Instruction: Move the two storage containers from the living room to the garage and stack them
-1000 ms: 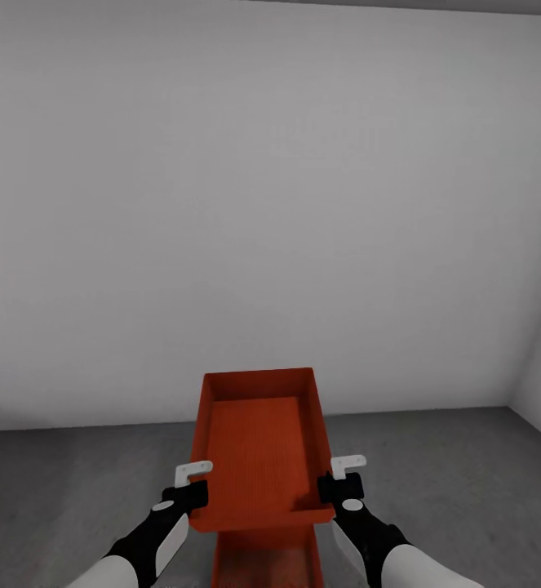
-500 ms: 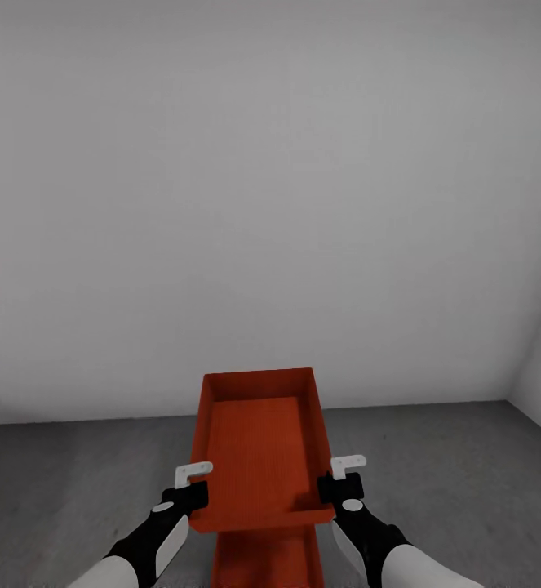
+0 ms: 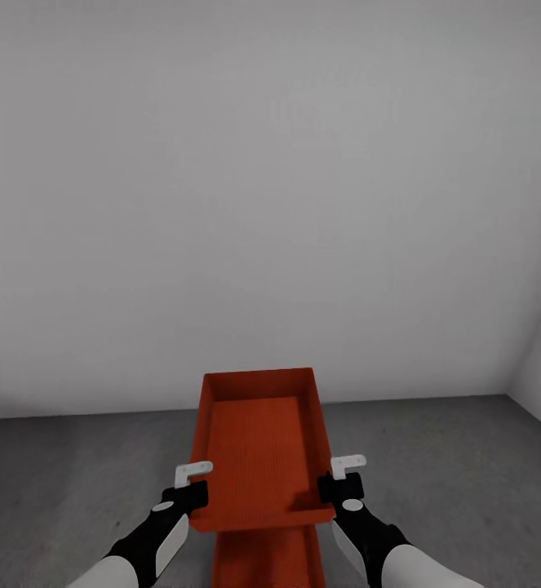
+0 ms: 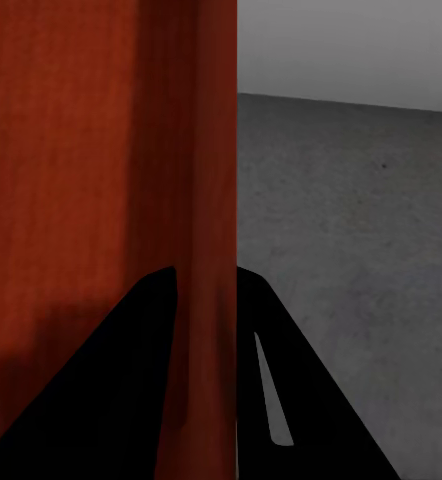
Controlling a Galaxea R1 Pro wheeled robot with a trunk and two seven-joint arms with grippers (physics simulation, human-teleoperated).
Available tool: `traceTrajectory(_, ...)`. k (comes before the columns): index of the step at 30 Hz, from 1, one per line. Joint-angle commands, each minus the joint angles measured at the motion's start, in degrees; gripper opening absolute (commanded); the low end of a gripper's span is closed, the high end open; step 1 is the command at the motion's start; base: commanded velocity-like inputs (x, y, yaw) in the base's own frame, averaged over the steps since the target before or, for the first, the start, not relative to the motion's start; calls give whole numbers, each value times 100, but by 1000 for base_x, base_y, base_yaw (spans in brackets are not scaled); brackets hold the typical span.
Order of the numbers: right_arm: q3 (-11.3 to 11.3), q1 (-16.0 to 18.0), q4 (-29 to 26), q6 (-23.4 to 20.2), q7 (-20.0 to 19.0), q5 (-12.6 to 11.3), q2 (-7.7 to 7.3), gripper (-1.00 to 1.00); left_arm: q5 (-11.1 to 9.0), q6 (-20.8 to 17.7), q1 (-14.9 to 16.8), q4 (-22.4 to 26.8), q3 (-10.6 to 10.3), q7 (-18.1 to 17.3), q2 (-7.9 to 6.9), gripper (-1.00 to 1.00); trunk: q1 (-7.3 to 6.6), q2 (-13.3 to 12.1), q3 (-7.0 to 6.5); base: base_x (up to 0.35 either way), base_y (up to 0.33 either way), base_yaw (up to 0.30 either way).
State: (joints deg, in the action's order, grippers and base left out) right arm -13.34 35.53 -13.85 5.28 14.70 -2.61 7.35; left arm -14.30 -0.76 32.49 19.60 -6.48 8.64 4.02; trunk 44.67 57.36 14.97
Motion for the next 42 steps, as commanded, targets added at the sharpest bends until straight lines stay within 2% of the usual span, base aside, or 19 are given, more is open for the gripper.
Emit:
traceTrajectory(1, 106, 6, 23, 35, 42, -82, -5, -100, 41, 392, 3, 23, -6, 331, -250, -100, 0, 6, 17, 0, 0, 0)
traceTrajectory(42, 113, 6, 23, 35, 51, -82, -5, -100, 41, 391, 3, 79, 23, 333, -215, -100, 0, 6, 392, 0, 0, 0)
